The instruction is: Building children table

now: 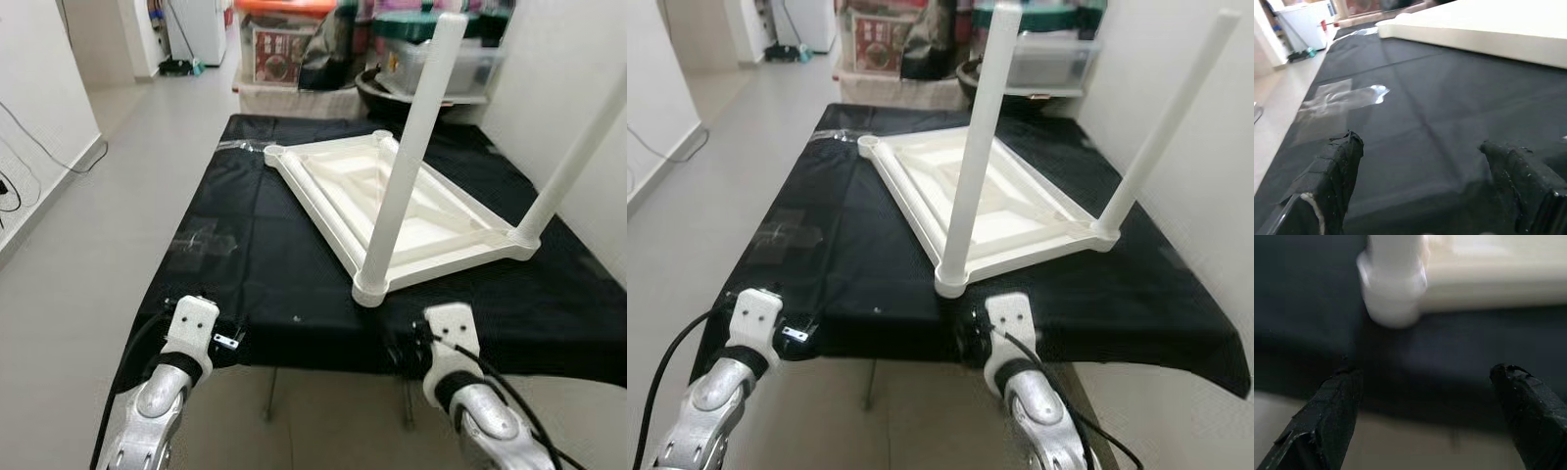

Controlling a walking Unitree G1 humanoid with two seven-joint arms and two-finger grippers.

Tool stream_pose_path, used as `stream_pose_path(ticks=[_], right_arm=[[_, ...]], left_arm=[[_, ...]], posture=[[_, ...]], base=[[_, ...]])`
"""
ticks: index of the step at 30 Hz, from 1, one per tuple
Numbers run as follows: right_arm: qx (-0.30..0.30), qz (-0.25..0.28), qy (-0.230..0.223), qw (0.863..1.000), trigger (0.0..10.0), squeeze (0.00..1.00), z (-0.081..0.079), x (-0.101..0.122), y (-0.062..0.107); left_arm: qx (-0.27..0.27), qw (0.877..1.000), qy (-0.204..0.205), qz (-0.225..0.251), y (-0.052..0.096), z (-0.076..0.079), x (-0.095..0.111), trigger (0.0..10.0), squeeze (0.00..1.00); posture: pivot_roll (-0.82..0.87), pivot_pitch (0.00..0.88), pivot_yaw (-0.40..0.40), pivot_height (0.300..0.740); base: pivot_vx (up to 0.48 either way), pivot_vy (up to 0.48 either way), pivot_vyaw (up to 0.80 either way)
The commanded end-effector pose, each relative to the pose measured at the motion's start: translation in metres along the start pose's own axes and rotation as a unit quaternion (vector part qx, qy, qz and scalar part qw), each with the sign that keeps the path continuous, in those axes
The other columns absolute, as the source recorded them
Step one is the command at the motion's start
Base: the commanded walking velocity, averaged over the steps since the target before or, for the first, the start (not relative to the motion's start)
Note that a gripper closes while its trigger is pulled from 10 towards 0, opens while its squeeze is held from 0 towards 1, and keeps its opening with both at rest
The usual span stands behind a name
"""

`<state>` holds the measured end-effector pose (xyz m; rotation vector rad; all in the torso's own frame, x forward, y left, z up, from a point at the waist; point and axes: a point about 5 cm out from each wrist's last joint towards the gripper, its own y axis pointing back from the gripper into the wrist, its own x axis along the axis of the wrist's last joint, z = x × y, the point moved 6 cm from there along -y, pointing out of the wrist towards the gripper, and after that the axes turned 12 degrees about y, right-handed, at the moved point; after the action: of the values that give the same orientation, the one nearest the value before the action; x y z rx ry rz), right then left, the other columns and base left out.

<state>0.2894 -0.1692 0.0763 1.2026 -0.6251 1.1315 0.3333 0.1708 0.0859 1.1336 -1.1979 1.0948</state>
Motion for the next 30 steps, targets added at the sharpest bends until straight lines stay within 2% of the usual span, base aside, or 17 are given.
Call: stream_pose_path(ticks=[1,3,6,8,13,20,22,23,25,30], right_arm=[[0.000,-0.032,-0.008,0.999,10.0,0.00,0.005,-0.008,0.001],[0.005,-0.031,-0.016,0.999,10.0,0.00,0.004,-0.006,0.002],[0.009,0.012,-0.029,0.999,10.0,0.00,0.001,0.008,0.009],[0.001,0.029,-0.006,1.000,10.0,0.00,0.001,0.011,0.014],[0.019,0.058,0.001,0.998,10.0,0.00,-0.003,0.018,0.022],[0.029,0.068,-0.004,0.997,10.0,0.00,-0.005,0.021,0.026],[0.064,0.093,-0.022,0.993,10.0,0.00,-0.018,0.030,0.029],[0.064,0.093,-0.022,0.993,10.0,0.00,-0.018,0.030,0.029],[0.089,0.108,-0.020,0.990,10.0,0.00,-0.028,0.035,0.027],[0.094,0.126,-0.022,0.987,10.0,0.00,-0.029,0.045,0.025]], left_arm=[[0.010,1.000,-0.007,-0.012,0.006,-0.004,-0.005,10.0,0.00],[0.011,1.000,-0.008,-0.014,0.010,-0.004,-0.005,10.0,0.00],[0.012,1.000,-0.009,-0.021,0.018,-0.005,-0.008,10.0,0.00],[0.016,1.000,-0.009,-0.023,0.018,-0.006,-0.009,10.0,0.00],[0.005,1.000,-0.006,-0.012,0.013,0.002,-0.001,10.0,0.00],[0.001,1.000,-0.004,-0.009,0.011,0.006,0.001,10.0,0.00],[0.002,1.000,0.002,0.001,0.010,0.003,0.008,10.0,0.00],[0.002,1.000,0.002,0.001,0.010,0.003,0.008,10.0,0.00],[0.013,1.000,-0.002,0.003,0.007,-0.005,0.010,10.0,0.00],[0.018,1.000,-0.001,0.010,0.004,-0.009,0.016,10.0,0.00]], posture=[[0.09,0.000,-0.073,0.740],[0.09,0.000,-0.083,0.740],[0.09,0.000,-0.083,0.740],[0.09,0.000,-0.083,0.740],[0.07,0.000,-0.067,0.740],[0.08,0.000,-0.063,0.740],[0.09,0.000,-0.065,0.740],[0.09,0.000,-0.065,0.740],[0.09,0.000,-0.063,0.740],[0.08,0.000,-0.064,0.740]], base=[[0.000,0.000,0.00],[0.000,0.000,0.00],[0.000,0.000,0.00],[0.000,0.000,0.00],[0.000,0.000,0.00],[0.000,0.000,0.00],[0.000,0.000,0.00],[0.000,0.000,0.00],[0.000,0.000,0.00],[0.000,0.000,0.00]])
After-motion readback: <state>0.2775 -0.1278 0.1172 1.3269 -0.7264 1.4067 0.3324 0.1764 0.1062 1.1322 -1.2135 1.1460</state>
